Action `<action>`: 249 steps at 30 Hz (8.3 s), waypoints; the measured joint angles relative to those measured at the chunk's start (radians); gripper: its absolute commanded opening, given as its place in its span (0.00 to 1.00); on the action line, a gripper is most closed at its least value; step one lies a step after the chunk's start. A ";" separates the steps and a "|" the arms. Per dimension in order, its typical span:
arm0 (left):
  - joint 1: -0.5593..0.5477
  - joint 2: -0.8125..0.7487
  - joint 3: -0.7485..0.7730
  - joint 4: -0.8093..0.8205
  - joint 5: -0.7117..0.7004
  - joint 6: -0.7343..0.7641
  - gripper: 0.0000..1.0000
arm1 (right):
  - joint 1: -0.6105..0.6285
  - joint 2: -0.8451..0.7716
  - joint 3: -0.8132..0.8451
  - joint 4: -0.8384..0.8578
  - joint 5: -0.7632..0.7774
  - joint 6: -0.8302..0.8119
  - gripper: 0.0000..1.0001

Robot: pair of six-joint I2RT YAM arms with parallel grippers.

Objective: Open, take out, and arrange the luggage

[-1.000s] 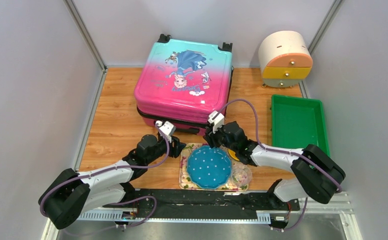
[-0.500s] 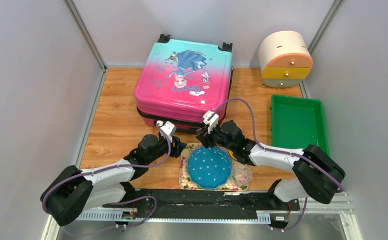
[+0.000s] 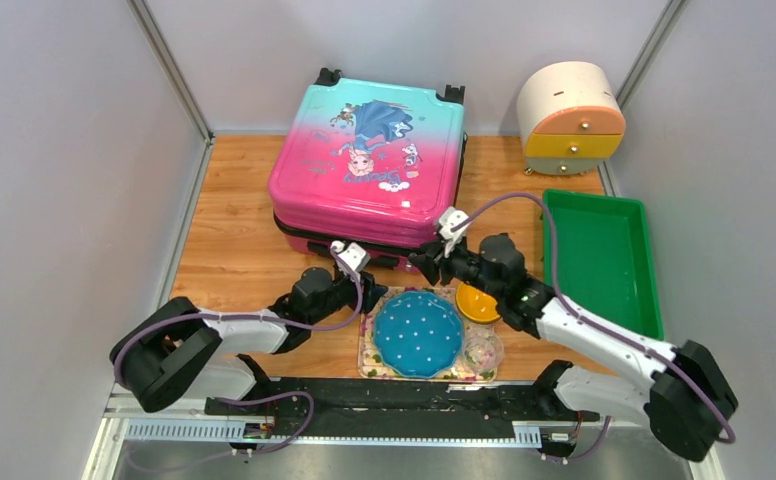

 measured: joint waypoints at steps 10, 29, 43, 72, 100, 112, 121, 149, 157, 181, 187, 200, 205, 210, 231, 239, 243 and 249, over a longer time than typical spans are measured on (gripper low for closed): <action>-0.083 0.229 0.182 0.131 -0.043 0.000 0.57 | -0.183 -0.224 -0.014 -0.227 -0.019 0.026 0.43; -0.162 0.379 0.381 -0.038 -0.262 -0.182 0.15 | -0.235 -0.260 -0.090 -0.294 -0.018 0.099 0.44; -0.155 0.269 0.351 -0.184 -0.359 -0.222 0.00 | -0.236 -0.286 -0.094 -0.295 -0.026 0.105 0.43; -0.066 -0.016 0.184 -0.340 -0.298 -0.047 0.00 | -0.091 0.102 0.373 -0.239 -0.145 -0.233 0.60; -0.040 -0.223 0.239 -0.821 -0.460 -0.154 0.00 | -0.085 0.195 0.422 -0.244 -0.097 -0.289 0.60; 0.005 -0.241 0.230 -0.814 -0.425 -0.154 0.00 | 0.011 0.209 0.447 -0.309 -0.180 -0.269 0.68; 0.014 -0.241 0.211 -0.774 -0.422 -0.140 0.00 | 0.077 0.298 0.492 -0.258 -0.105 -0.354 0.56; 0.697 -0.311 0.069 -0.565 -0.071 0.097 0.00 | 0.039 0.297 0.508 -0.329 -0.172 -0.438 0.30; 0.973 -0.123 0.145 -0.450 0.142 0.148 0.00 | -0.075 0.274 0.488 -0.442 -0.026 -0.468 0.30; 1.083 -0.030 0.178 -0.362 0.418 0.154 0.00 | 0.115 0.255 0.550 -0.524 -0.082 -0.415 0.51; 1.080 -0.038 0.167 -0.351 0.398 0.117 0.00 | 0.262 0.563 0.707 -0.481 0.012 -0.370 0.49; 1.070 -0.098 0.101 -0.311 0.366 0.063 0.00 | 0.359 0.900 0.966 -0.357 0.135 -0.370 0.48; 1.068 -0.116 0.080 -0.299 0.362 0.053 0.00 | 0.369 0.998 1.004 -0.344 0.206 -0.397 0.52; 1.064 -0.124 0.072 -0.294 0.351 0.042 0.00 | 0.383 1.046 1.015 -0.319 0.294 -0.436 0.51; 1.069 -0.131 0.069 -0.320 0.456 0.089 0.00 | 0.296 0.814 0.673 -0.214 0.257 -0.537 0.00; 1.070 -0.132 0.069 -0.339 0.543 0.109 0.00 | 0.235 0.695 0.537 -0.221 0.192 -0.551 0.07; 1.073 -0.132 0.067 -0.339 0.563 0.110 0.00 | 0.204 0.633 0.505 -0.285 0.171 -0.558 0.37; 1.071 -0.155 0.050 -0.333 0.565 0.110 0.00 | 0.234 0.633 0.526 -0.346 0.170 -0.549 0.39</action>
